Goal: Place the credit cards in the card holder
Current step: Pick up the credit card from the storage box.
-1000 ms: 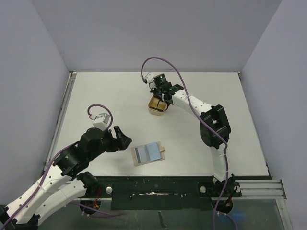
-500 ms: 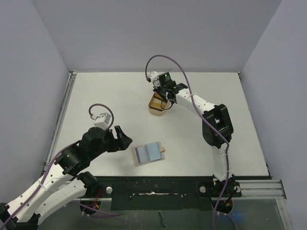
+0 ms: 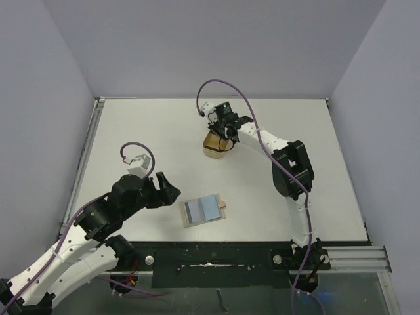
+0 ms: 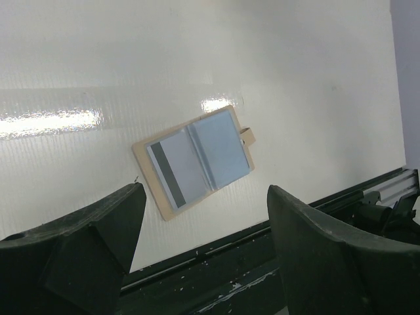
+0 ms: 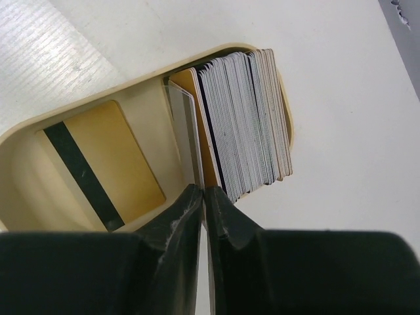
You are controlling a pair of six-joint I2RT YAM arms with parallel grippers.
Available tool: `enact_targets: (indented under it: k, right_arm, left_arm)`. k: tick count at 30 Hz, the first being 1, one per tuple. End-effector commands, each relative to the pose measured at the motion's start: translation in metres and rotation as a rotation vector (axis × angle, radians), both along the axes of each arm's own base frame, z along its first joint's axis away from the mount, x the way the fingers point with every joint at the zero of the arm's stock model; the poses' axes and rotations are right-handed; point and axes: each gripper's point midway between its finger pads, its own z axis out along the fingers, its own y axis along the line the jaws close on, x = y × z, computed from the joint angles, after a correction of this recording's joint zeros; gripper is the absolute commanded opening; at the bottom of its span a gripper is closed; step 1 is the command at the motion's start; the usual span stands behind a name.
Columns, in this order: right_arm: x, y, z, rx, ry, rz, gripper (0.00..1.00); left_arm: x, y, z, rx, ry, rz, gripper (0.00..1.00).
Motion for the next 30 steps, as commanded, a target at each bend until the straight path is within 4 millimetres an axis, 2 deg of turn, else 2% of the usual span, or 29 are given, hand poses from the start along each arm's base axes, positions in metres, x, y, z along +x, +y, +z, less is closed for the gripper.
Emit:
enact_targets:
  k: [1,6,13,30]
  right_arm:
    - [0.0219,0.0020,0.0224,0.025,-0.084,-0.017,0.12]
    - [0.0227,0.0009,0.0162,0.012,-0.079,-0.025,0.21]
    - [0.0243,-0.0005,0.0216,-0.004,-0.109,-0.030,0.44]
    - [0.0310,0.0021,0.0142,-0.050,-0.129,0.000,0.71]
  left_arm:
    - [0.0035,-0.0017,0.0128,-0.030,-0.037,0.009,0.74]
    - [0.0030,-0.0021,0.0130,-0.031,-0.036,0.006,0.74]
    - [0.0032,-0.0021,0.0134,-0.030,-0.038,0.006,0.74]
    - [0.0037,-0.0027,0.0133,-0.030,-0.040,0.005,0.74]
